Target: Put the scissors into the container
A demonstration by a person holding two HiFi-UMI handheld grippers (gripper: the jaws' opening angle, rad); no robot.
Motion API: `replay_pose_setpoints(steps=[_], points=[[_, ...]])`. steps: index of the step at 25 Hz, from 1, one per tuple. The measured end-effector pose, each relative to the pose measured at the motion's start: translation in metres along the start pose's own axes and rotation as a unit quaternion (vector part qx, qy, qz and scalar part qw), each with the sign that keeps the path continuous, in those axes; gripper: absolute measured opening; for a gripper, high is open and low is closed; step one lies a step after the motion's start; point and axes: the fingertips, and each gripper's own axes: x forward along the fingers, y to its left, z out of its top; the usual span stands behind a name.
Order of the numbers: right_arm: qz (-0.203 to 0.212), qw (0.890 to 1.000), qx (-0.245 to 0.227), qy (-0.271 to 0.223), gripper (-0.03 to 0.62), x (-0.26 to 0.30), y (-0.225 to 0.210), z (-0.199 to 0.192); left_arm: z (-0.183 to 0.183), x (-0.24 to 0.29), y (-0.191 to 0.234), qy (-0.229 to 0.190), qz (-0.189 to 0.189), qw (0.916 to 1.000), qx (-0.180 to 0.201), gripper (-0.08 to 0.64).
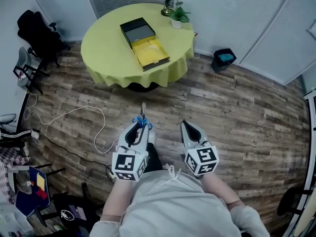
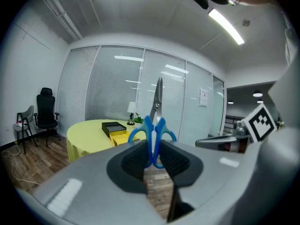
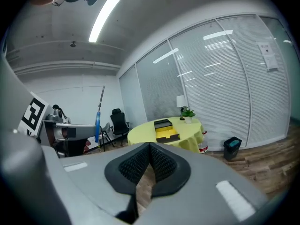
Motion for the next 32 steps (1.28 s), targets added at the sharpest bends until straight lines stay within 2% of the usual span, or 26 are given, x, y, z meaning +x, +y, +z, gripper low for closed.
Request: replay_pose_setpoints(steps=[7,12,17,21,25,32], points=[[-0.036,0.999,0.004,0.002,0.000,0.086,-0.032,0.040,0.034,0.084,0.058,-0.001,-0.032,0.9995,-0.010,0.081],[-0.049,0.999,-0.006,0.009,0.000,0.159,-0.041,0.065,0.058,0.150,0.103,-0.005,-0.049,0.9987,0.007,0.081],[-0.057,0.998,-0.013,0.013,0.000,0.230,-0.041,0.084,0.081,0.200,0.156,-0.020,-0.058,0.9981,0.008,0.081],[-0.057,0.998,-0.016,0.016,0.000,0.274,-0.042,0.096,0.086,0.229,0.189,-0.016,-0.060,0.9980,0.008,0.081],[-0.051,0.998,-0.022,0.027,0.000,0.309,-0.043,0.103,0.082,0.253,0.211,-0.004,-0.058,0.9983,-0.009,0.081],[-0.010,0.999,-0.032,0.038,0.000,0.362,-0.057,0.110,0.076,0.290,0.237,0.012,-0.029,0.9991,-0.029,0.081]])
